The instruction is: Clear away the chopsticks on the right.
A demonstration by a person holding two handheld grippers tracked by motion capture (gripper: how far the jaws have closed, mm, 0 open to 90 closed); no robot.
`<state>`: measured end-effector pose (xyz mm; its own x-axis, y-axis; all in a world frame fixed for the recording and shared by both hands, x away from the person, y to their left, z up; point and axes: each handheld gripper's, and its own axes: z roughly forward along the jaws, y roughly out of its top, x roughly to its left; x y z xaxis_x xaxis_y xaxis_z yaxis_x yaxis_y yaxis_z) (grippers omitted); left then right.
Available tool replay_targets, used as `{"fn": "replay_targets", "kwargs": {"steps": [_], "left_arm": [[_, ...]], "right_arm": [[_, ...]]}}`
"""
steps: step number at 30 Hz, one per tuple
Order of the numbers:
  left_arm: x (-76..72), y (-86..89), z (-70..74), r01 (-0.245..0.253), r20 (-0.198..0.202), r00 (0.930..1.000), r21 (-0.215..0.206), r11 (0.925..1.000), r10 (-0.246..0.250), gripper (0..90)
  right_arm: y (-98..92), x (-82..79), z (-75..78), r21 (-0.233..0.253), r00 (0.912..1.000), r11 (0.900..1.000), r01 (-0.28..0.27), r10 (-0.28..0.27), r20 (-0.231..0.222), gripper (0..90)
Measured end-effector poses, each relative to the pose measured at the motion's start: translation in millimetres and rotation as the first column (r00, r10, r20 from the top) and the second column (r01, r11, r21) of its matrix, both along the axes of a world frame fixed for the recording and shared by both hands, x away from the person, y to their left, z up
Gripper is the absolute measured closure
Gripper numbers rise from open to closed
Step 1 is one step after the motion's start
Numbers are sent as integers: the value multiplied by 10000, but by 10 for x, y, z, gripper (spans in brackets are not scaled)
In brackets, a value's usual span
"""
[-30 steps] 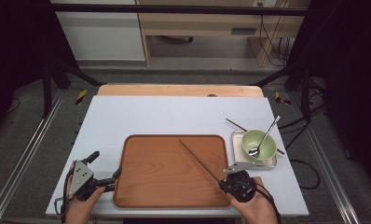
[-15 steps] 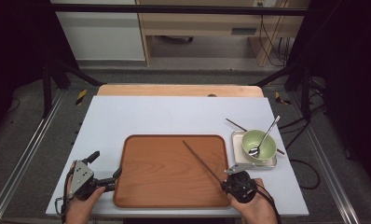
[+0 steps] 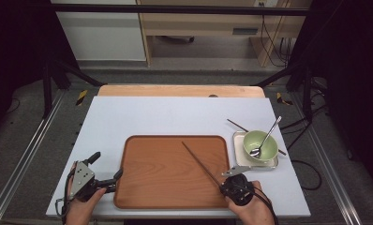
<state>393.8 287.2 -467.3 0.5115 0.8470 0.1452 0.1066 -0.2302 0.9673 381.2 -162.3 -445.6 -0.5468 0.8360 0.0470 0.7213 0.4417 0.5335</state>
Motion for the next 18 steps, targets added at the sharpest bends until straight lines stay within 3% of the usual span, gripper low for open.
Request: {"fn": "replay_targets", "kwargs": {"steps": [18], "left_arm": [[-1, -17, -2, 39, -13, 10000, 32, 10000, -39, 31]], "right_arm": [[-104, -5, -63, 70, 9984, 9985, 544, -543, -145, 841]]}}
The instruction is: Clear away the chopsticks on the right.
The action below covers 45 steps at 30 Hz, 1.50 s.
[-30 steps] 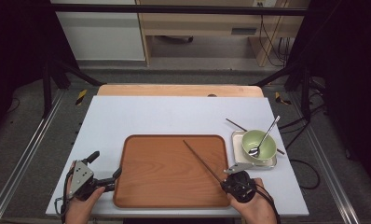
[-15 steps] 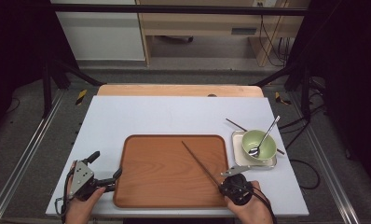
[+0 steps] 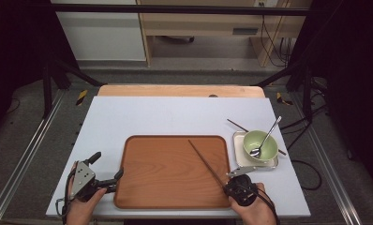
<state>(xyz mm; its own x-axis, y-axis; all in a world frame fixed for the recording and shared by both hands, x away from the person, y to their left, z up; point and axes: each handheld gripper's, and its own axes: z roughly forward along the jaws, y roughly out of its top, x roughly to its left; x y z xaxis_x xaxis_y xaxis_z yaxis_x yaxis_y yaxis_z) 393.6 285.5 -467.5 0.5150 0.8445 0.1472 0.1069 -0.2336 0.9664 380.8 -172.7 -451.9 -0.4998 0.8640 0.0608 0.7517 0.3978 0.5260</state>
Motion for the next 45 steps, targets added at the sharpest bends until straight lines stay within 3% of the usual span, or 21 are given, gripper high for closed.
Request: {"fn": "replay_targets", "kwargs": {"steps": [7, 14, 19, 21, 23, 26, 35, 45], "left_arm": [[6, 8, -6, -13, -17, 10000, -49, 10000, 13, 31], [3, 1, -4, -4, -18, 10000, -74, 10000, 3, 31], [11, 3, -9, -2, -24, 10000, -98, 10000, 1, 31], [9, 6, -7, -28, 0, 10000, -103, 9999, 28, 31], [7, 13, -4, -34, 0, 10000, -102, 9999, 34, 31], [9, 15, -6, -26, -2, 10000, -102, 9999, 26, 31], [11, 14, -18, -34, -38, 10000, -44, 10000, 34, 25], [3, 10, -23, 94, 4, 10000, 1, 10000, -94, 15]], "right_arm": [[33, 11, -25, 214, 9999, 9998, -32, 29, 128, 835], [73, -35, -34, 454, 9990, 9987, -246, 229, 376, 761], [10, -71, 22, 566, 9882, 9966, -598, 511, 1447, 705], [-8, -81, 19, 578, 9853, 9966, -581, 480, 1642, 686], [-21, -95, 18, 531, 9850, 9974, -487, 391, 1679, 652], [-61, -102, 8, 442, 9766, 9971, -627, 521, 2087, 591], [-144, -109, 93, 628, 9677, 9979, -133, -30, 2520, 372], [-160, -89, 143, 641, 9461, 9979, -74, -138, 3235, 189]]}}
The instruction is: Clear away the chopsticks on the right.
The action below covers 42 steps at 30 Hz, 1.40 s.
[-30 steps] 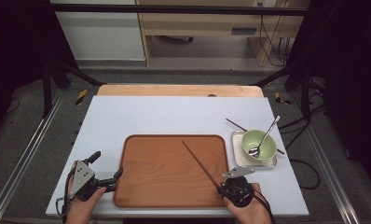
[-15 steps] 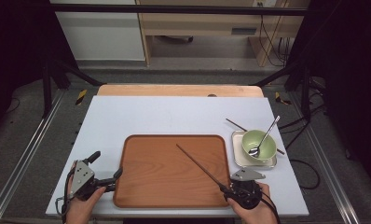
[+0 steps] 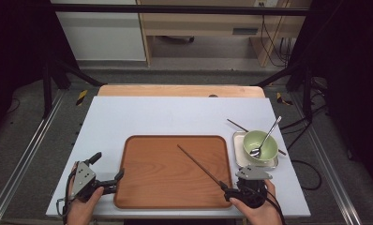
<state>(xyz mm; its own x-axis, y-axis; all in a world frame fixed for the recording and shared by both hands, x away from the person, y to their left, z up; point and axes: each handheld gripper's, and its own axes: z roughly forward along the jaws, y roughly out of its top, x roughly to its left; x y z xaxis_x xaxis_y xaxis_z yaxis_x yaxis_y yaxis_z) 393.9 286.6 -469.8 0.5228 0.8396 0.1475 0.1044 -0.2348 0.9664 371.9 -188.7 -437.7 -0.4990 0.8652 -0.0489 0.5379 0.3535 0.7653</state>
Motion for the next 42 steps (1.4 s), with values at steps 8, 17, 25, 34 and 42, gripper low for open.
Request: {"fn": "replay_targets", "kwargs": {"steps": [8, 17, 25, 34, 42], "left_arm": [[-1, 18, -3, -137, 7, 9999, 3, 9999, 137, 14], [-4, 15, -4, -169, 18, 9999, 47, 9998, 169, 14], [-3, 24, 2, -155, 51, 9999, 15, 9999, 155, 16], [5, 34, -2, -219, 65, 9997, 56, 9997, 219, 18], [7, 49, -1, -246, 72, 9997, 18, 9997, 246, 19]], "right_arm": [[-83, 53, 389, -46, 9957, 9997, -231, 234, 894, 111], [-329, 459, 804, -635, 9972, 9980, 8, 39, 747, 110], [-636, 605, 1033, -1435, 9967, 9896, 114, 3, 817, 118], [-1038, 506, 1027, -1654, 9964, 9849, 520, -400, 750, 248], [-1233, 520, 930, -1513, 9978, 9864, 644, -616, 228, 331]]}}
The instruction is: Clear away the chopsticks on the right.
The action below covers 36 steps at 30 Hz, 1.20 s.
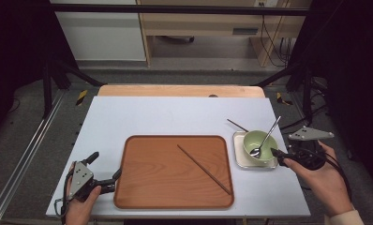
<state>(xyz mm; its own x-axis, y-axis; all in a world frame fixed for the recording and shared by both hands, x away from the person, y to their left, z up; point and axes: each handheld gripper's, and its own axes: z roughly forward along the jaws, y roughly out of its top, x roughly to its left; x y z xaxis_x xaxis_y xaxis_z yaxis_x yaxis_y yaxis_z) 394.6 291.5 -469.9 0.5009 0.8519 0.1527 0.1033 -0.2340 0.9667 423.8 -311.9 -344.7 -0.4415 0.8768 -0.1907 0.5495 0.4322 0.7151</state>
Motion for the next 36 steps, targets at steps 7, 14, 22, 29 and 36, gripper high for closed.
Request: {"fn": "replay_targets", "kwargs": {"steps": [7, 14, 22, 29, 36], "left_arm": [[-2, 9, -2, -58, 3, 10000, 14, 10000, 58, 19], [3, 13, -13, -106, -50, 9999, -9, 9999, 106, 19], [19, 74, -24, -384, -85, 9992, -85, 9992, 383, 22], [14, 77, -19, -426, -82, 9991, -75, 9991, 426, 22], [5, 83, -1, -387, 0, 9993, -130, 9992, 387, 22]], "right_arm": [[-118, -30, -91, 21, 9997, 9998, 193, -193, -116, 334], [-334, 18, -154, -85, 9991, 9992, 381, -383, -198, 340], [-564, 53, -332, -200, 9970, 9982, 564, -574, -519, 379], [-700, 100, -441, 41, 9946, 9977, 681, -676, -782, 417], [-759, 191, -558, -6, 9898, 9978, 668, -663, -1257, 449]]}}
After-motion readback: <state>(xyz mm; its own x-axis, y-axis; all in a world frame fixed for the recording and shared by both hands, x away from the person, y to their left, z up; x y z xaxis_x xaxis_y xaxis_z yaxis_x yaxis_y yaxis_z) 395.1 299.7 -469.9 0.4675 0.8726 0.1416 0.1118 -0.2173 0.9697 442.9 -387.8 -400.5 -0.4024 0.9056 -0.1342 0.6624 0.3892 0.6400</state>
